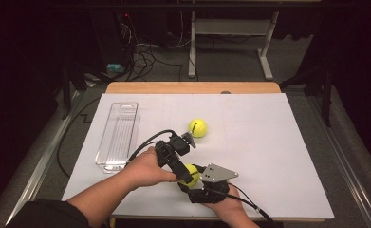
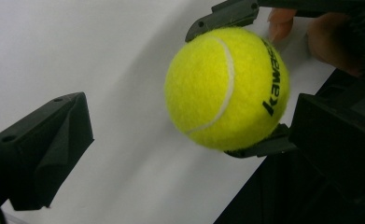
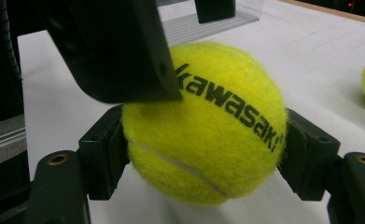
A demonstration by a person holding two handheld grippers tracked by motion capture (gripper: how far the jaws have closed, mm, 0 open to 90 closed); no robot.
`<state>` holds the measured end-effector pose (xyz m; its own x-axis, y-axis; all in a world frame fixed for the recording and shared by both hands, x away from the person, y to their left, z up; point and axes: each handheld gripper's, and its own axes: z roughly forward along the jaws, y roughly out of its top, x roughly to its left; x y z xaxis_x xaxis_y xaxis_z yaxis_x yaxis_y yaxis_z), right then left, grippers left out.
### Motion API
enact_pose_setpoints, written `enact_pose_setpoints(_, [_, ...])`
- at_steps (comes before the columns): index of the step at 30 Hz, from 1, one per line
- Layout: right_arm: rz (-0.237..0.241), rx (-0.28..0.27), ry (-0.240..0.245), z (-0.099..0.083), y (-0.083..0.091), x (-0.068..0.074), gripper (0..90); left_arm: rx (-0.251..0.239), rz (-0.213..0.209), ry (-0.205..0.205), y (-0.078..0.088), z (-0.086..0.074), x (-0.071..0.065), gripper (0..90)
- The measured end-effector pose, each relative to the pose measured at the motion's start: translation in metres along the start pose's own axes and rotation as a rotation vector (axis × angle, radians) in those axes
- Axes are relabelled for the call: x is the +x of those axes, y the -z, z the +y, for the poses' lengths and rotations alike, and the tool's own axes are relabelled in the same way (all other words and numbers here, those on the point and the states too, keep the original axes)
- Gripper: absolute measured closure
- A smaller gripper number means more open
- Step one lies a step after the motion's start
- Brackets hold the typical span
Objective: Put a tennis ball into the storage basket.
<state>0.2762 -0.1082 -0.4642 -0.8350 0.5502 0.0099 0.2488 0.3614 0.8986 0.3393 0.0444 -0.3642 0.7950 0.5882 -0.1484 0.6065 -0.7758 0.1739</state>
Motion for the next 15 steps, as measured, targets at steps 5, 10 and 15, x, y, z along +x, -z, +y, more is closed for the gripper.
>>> enact_pose_setpoints(5, [0.01,-0.012,0.002,0.001,-0.001,0.002,27.3,0.017,-0.019,0.001,-0.008,0.004,-0.001,0.4])
enact_pose_setpoints(10, [0.015,-0.017,-0.006,0.003,0.0,0.004,27.3,0.031,-0.044,0.004,-0.015,0.006,-0.001,1.4])
enact_pose_setpoints(15, [0.01,-0.027,-0.009,0.003,0.0,0.004,27.3,0.043,-0.071,0.012,-0.018,0.006,0.0,7.8])
